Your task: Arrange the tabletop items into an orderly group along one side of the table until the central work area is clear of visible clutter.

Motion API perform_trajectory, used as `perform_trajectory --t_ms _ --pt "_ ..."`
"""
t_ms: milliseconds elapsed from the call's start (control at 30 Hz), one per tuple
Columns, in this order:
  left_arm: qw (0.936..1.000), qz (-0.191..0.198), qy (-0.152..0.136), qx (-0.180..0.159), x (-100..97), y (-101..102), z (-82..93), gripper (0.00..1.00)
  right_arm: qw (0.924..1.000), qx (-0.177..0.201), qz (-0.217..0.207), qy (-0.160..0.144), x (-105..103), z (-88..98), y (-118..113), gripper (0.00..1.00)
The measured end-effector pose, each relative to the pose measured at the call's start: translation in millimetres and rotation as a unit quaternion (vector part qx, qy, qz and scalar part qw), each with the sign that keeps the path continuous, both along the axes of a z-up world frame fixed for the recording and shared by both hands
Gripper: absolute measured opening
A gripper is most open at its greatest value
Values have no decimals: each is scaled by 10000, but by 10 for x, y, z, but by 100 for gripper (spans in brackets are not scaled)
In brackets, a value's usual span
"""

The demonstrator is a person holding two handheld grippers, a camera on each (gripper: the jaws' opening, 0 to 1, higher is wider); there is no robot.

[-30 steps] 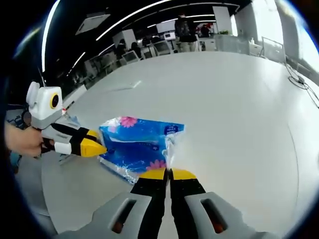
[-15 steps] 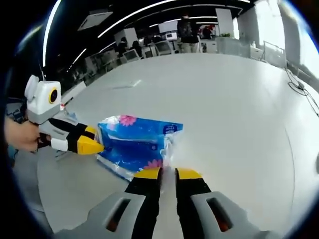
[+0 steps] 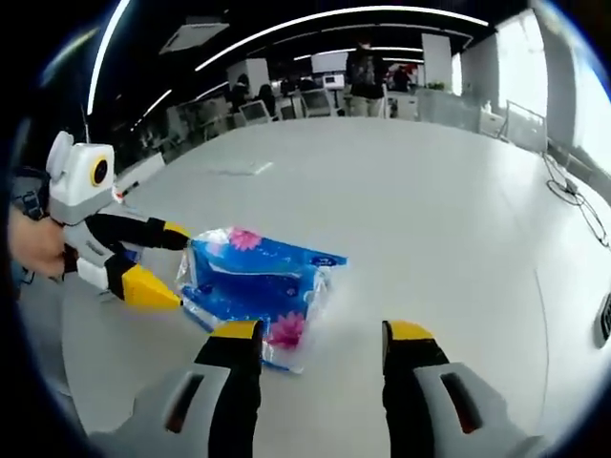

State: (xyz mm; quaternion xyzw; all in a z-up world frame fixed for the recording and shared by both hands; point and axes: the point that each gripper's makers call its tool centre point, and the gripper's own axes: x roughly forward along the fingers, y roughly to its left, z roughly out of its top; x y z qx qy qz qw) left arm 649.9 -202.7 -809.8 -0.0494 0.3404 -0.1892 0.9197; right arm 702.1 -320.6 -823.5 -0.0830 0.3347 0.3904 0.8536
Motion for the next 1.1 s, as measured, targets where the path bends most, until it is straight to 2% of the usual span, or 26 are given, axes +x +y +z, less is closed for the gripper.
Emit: perform_trajectory --t_ms 200,333,833,1100 --pt "9996 -129 -261 24 -24 -52 106 92 9999 121 34 -98 -33 69 21 76" --pt "9991 -260 -334 75 -63 -58 168 96 9997 161 23 -162 -58 124 8 82" --pt "9979 -305 -524 221 -205 94 446 93 9993 97 -65 -369 -198 413 -19 80" --pt "9977 -302 -551 245 -459 238 554 88 9993 87 -75 -367 -407 495 58 77"
